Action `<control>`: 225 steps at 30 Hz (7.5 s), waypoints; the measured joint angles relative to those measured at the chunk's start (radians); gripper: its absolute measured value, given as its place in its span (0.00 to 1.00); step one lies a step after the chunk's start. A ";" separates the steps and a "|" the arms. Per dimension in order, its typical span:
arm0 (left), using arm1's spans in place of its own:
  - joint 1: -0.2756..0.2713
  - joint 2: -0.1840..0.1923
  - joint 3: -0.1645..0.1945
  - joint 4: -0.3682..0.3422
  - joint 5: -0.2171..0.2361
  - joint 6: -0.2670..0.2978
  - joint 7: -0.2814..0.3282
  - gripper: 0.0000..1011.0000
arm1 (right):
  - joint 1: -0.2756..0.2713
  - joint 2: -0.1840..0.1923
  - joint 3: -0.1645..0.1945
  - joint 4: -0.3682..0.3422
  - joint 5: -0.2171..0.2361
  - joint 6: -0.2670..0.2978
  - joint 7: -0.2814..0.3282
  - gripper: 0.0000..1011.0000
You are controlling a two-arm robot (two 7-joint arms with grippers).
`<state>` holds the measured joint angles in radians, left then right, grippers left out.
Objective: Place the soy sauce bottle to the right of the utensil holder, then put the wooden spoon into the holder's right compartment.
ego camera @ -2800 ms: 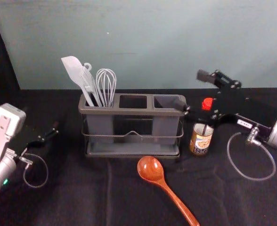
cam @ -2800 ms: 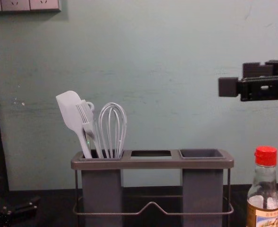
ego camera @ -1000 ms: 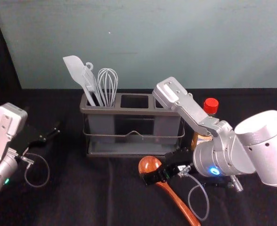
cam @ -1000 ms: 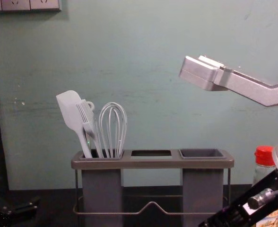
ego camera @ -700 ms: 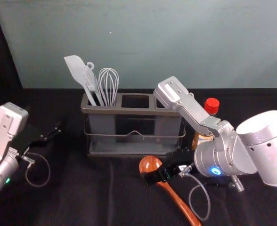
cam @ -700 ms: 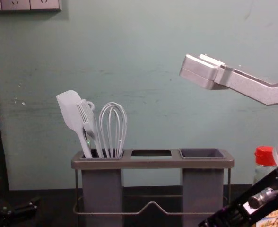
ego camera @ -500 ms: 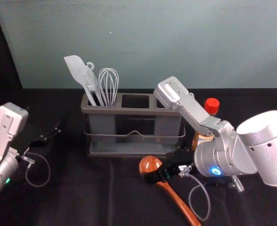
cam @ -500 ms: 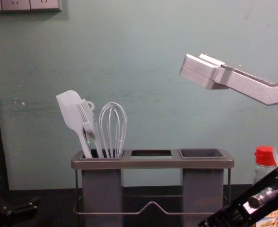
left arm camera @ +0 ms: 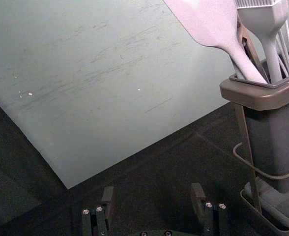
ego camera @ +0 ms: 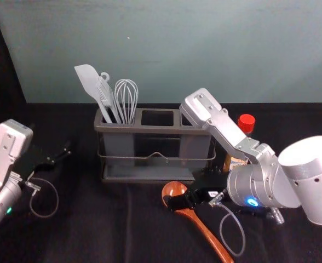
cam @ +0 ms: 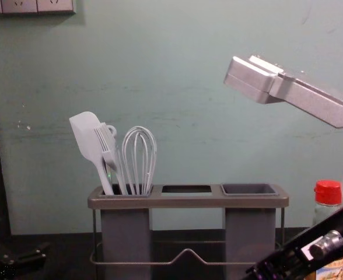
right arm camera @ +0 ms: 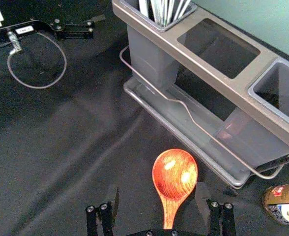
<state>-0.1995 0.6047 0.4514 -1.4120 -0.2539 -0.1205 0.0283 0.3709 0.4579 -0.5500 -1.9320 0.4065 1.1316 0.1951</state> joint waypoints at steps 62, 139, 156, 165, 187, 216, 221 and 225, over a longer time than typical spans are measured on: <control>0.000 0.000 0.000 0.000 0.000 0.000 0.000 1.00 | 0.096 -0.130 -0.066 0.379 -0.172 -0.097 0.119 0.99; 0.000 0.000 0.000 0.000 0.000 0.000 0.000 1.00 | -0.065 -0.106 0.047 0.135 -0.256 -0.283 0.153 0.83; 0.000 0.000 0.000 0.000 0.000 0.000 0.000 1.00 | -0.144 -0.046 0.120 -0.028 -0.226 -0.418 0.243 0.83; 0.000 0.000 0.000 0.000 0.000 0.000 0.000 1.00 | -0.144 -0.007 0.158 -0.076 -0.144 -0.454 0.305 0.83; 0.000 0.000 0.000 0.000 0.000 0.000 0.000 1.00 | -0.046 0.040 0.238 -0.091 -0.037 -0.576 0.356 0.83; 0.000 0.000 0.000 0.000 0.000 0.000 0.000 1.00 | 0.285 -0.025 0.112 0.291 -0.051 -0.704 0.382 0.83; 0.000 0.000 0.000 0.000 0.000 0.000 0.000 1.00 | 0.352 -0.048 0.075 0.379 -0.061 -0.710 0.382 0.83; 0.000 0.000 0.000 0.000 0.000 0.000 0.000 1.00 | 0.392 -0.068 0.052 0.443 -0.064 -0.720 0.385 0.83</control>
<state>-0.1995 0.6047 0.4514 -1.4120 -0.2539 -0.1206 0.0283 0.7628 0.3904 -0.4975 -1.4886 0.3424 0.4120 0.5796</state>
